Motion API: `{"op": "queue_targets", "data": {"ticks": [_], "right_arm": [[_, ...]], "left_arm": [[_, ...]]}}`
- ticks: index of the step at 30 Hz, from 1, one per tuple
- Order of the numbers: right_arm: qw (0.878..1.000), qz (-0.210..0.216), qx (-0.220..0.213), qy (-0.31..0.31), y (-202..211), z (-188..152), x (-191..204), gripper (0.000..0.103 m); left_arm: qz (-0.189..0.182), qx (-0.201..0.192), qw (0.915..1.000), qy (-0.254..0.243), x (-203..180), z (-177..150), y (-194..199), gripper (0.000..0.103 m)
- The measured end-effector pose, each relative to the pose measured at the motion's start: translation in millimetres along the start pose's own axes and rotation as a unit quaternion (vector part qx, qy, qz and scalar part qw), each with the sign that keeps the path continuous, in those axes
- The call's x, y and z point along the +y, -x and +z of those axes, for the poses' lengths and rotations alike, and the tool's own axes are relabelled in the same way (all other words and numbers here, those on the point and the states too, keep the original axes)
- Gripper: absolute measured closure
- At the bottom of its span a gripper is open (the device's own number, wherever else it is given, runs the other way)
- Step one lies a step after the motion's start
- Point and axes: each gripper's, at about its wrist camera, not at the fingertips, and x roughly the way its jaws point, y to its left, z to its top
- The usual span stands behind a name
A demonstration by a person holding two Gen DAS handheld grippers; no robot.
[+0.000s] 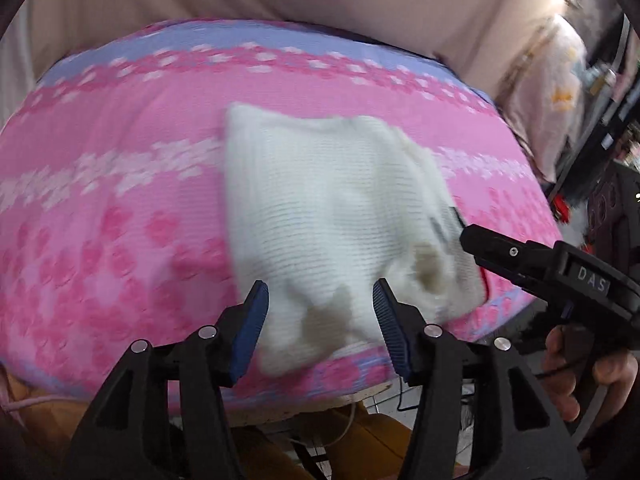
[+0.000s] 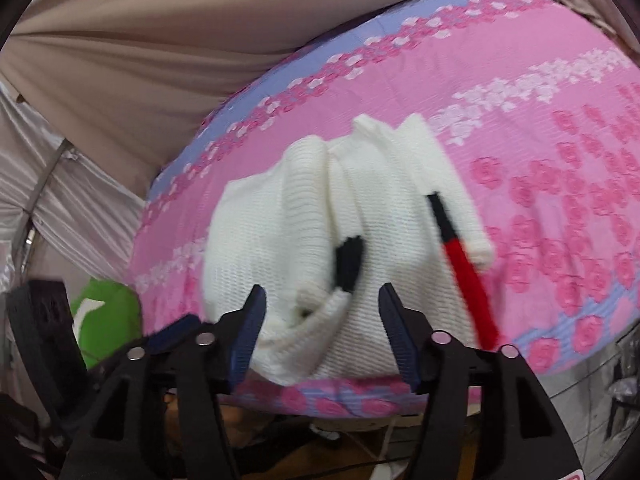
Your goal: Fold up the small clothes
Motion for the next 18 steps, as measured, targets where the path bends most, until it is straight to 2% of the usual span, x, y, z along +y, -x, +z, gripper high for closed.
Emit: {"op": "queue_targets", "data": {"ticks": [2,4,7,9,10,11,12,15,16,18], "right_arm": [[1.0,-0.001,0.026,-0.002,-20.2,3.5,5.8,0.035],[0.998,-0.034,0.049,-0.006,-41.2,3.1,4.8,0.035],[0.995,-0.035,0.086,-0.027,-68.3,1.0,5.5,0.035],[0.994,-0.026,0.103,-0.031,-79.0,2.6,12.0,0.051],[0.994,-0.027,0.104,-0.028,-80.3,4.9,15.1,0.063],[0.994,-0.025,0.102,-0.024,-79.6,7.8,18.0,0.068],[0.995,-0.019,0.098,-0.021,-77.2,10.8,20.4,0.07],[0.996,0.002,0.089,-0.026,-67.4,21.0,19.8,0.075],[0.995,0.014,0.088,-0.038,-64.3,24.3,16.0,0.077],[0.994,0.041,0.079,-0.055,-52.5,30.8,11.8,0.08]], "left_arm": [[0.018,0.0,0.9993,0.033,21.3,-2.4,3.7,0.05],[0.026,0.001,0.9983,0.053,35.8,-7.4,8.8,0.05],[0.025,0.005,0.9979,0.06,44.3,-12.4,15.3,0.05],[0.016,0.022,0.9989,0.038,34.9,-13.7,9.9,0.05],[0.01,0.039,0.9991,0.016,26.4,-14.6,3.3,0.05],[0.004,0.054,0.9985,-0.003,19.9,-17.7,-0.4,0.049],[-0.002,0.072,0.9972,-0.019,12.4,-19.6,-8.6,0.046],[-0.01,0.129,0.9905,-0.047,-4.4,-27.8,-39.0,0.047],[0.007,0.135,0.9893,-0.056,-7.9,-29.4,-47.4,0.052],[0.02,0.129,0.9901,-0.053,-7.5,-28.0,-51.6,0.079]]}}
